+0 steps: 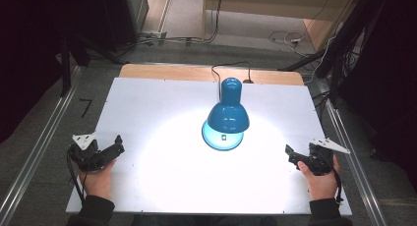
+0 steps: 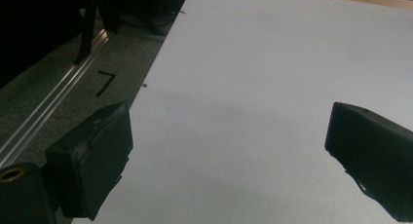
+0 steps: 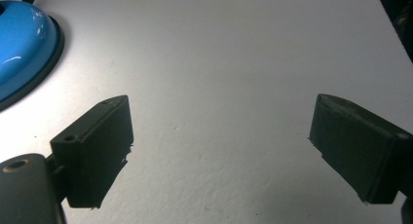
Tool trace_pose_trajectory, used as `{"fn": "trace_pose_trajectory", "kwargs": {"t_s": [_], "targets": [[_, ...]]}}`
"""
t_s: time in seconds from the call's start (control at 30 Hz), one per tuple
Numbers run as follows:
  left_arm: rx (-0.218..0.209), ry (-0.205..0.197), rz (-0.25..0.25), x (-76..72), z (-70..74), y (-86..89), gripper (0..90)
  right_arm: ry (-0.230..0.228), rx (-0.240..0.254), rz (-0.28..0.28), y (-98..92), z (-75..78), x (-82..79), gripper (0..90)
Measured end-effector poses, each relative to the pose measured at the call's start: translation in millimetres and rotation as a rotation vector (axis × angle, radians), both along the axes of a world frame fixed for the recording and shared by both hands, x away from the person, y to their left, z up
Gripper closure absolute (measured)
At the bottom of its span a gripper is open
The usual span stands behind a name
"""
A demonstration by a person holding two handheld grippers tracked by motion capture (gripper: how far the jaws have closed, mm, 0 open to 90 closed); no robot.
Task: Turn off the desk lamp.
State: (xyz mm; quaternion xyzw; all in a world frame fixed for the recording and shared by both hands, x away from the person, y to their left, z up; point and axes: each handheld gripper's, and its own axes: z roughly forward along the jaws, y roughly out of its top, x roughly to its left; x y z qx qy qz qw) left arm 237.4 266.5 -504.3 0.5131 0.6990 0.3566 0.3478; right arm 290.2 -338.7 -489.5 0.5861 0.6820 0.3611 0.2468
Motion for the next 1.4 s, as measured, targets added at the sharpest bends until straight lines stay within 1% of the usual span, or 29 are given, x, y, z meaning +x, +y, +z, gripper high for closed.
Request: {"fn": "trace_pose_trajectory", "kwargs": {"t_s": [0.1, 0.17, 0.27, 0.33, 0.37, 0.43, 0.47, 0.77, 0.9, 1.17, 1.3, 1.4], "targets": [[0.002, 0.002, -0.004, 0.5, -0.4, -0.3, 4.2, 0.002, -0.003, 0.002, 1.8, -0.4, 0.5, 7.8], [0.000, 0.004, -0.005, 0.6, -0.6, -0.3, 4.2, -0.011, 0.004, 0.014, 4.2, 0.4, 0.9, 7.8], [0.002, 0.005, -0.004, 0.5, -0.7, -0.6, 4.2, -0.014, 0.008, 0.021, 6.4, 1.4, 0.6, 7.8], [0.002, 0.006, -0.005, 0.3, -0.6, -1.1, 4.2, -0.012, 0.019, 0.029, 8.8, 2.1, 0.3, 7.9], [0.002, 0.006, -0.005, 0.3, -0.6, -1.3, 4.2, -0.014, 0.018, 0.035, 11.0, 2.6, -0.2, 9.9], [0.001, 0.005, -0.006, 0.5, -0.6, -1.5, 4.2, -0.019, 0.017, 0.037, 12.3, 2.9, -0.4, 10.0], [0.001, 0.005, -0.008, 0.5, -0.7, -1.5, 4.2, -0.025, 0.024, 0.049, 14.2, 3.6, -0.4, 10.3], [0.001, 0.009, -0.013, 0.7, -0.9, -1.1, 4.2, -0.019, 0.017, 0.081, 25.9, 3.6, -0.4, 10.5], [0.004, 0.012, -0.013, 1.1, -1.2, -1.7, 4.2, -0.006, 0.044, 0.102, 31.7, 2.8, 0.3, 10.5], [0.004, 0.015, -0.020, 1.7, -1.8, -3.1, 4.2, -0.013, 0.042, 0.129, 42.9, 3.1, 2.1, 11.2], [0.006, 0.017, -0.018, 1.8, -1.9, -3.0, 4.2, -0.010, 0.051, 0.143, 47.6, 3.5, 3.2, 12.7], [0.010, 0.020, -0.020, 1.9, -2.0, -3.8, 4.2, -0.014, 0.043, 0.150, 52.4, 3.7, 3.8, 13.7]]}}
